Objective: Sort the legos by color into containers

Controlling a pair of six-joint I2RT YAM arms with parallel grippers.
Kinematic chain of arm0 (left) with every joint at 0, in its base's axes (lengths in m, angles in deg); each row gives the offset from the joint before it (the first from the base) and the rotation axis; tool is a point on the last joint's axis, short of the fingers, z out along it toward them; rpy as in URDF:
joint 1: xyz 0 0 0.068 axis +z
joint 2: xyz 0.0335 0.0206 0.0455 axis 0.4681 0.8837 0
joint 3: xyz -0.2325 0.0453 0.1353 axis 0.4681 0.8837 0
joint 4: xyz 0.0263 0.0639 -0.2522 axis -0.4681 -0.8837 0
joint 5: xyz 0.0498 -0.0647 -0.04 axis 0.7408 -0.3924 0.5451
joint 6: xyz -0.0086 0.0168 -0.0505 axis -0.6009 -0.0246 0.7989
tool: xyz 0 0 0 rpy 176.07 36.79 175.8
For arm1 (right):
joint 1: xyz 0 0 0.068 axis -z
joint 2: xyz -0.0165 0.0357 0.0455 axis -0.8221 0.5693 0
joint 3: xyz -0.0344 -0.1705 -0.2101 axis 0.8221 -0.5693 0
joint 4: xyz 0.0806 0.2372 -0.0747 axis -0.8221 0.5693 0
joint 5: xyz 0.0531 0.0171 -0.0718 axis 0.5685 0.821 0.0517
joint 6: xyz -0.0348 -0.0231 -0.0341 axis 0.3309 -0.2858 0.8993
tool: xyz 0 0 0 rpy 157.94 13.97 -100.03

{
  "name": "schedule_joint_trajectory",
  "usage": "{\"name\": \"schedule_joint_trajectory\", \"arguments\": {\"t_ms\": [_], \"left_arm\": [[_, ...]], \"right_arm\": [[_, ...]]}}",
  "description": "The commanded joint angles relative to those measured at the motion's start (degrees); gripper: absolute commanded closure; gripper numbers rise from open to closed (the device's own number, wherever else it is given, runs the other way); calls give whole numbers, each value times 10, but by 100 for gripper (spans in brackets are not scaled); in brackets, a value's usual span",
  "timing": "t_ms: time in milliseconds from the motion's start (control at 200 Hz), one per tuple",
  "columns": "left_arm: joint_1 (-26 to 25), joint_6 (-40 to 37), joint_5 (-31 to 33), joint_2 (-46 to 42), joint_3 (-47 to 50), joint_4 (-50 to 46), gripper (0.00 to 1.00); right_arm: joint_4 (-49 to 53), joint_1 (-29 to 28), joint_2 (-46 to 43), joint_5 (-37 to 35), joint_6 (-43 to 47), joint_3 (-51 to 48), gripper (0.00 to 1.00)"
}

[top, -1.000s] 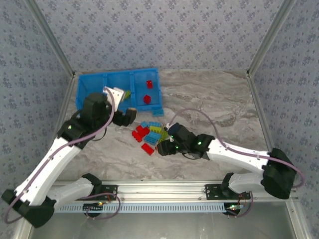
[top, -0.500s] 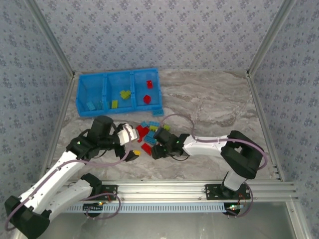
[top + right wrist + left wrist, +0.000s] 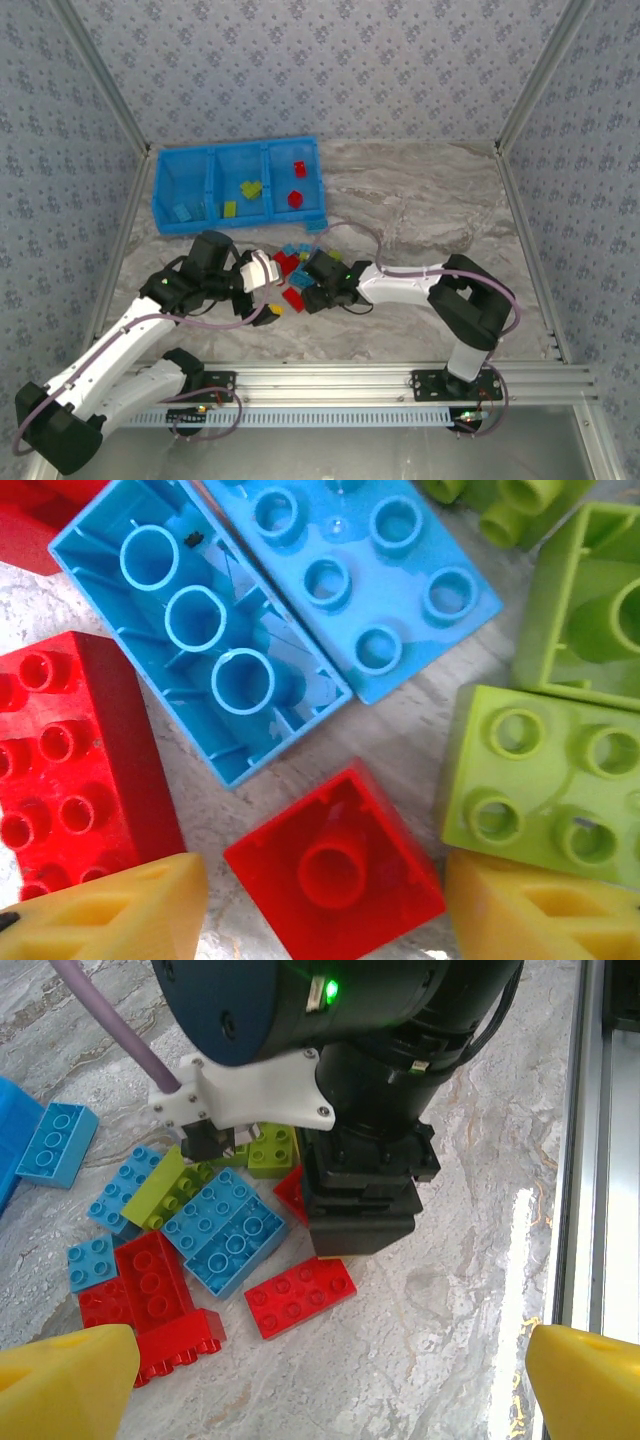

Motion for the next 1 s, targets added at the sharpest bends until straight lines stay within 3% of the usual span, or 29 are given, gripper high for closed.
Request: {"name": "schedule_joint_trajectory", "arguments": {"t_ms": [0,65,410,640,795,844,909,994], "left_arm": [[0,-11,-13,-6,4,8,1],[1,-11,-12,-3,4,8,1],[1,-10,-9,1,4,8,1],[0,-9,-9,4,4,9,1],[2,4,-10,-11,7,31,1],[2,27,25,-21,10,58,1],[6,113,131,-35,9,112,1],[35,176,203,-39,0,142,1]], "right_arm": [[-12,-7,42,20,9,12,27],[-12,-6,46,16,14,15,29],[-2,0,47,19,51,42,61],[2,-5,10,13,29,22,70],[-8,-6,-109,-1,15,-7,71],[-25,-2,-154,-16,21,-15,71],[-62,7,-192,-43,43,-16,71],[-118,34,-181,-56,93,19,70]]}}
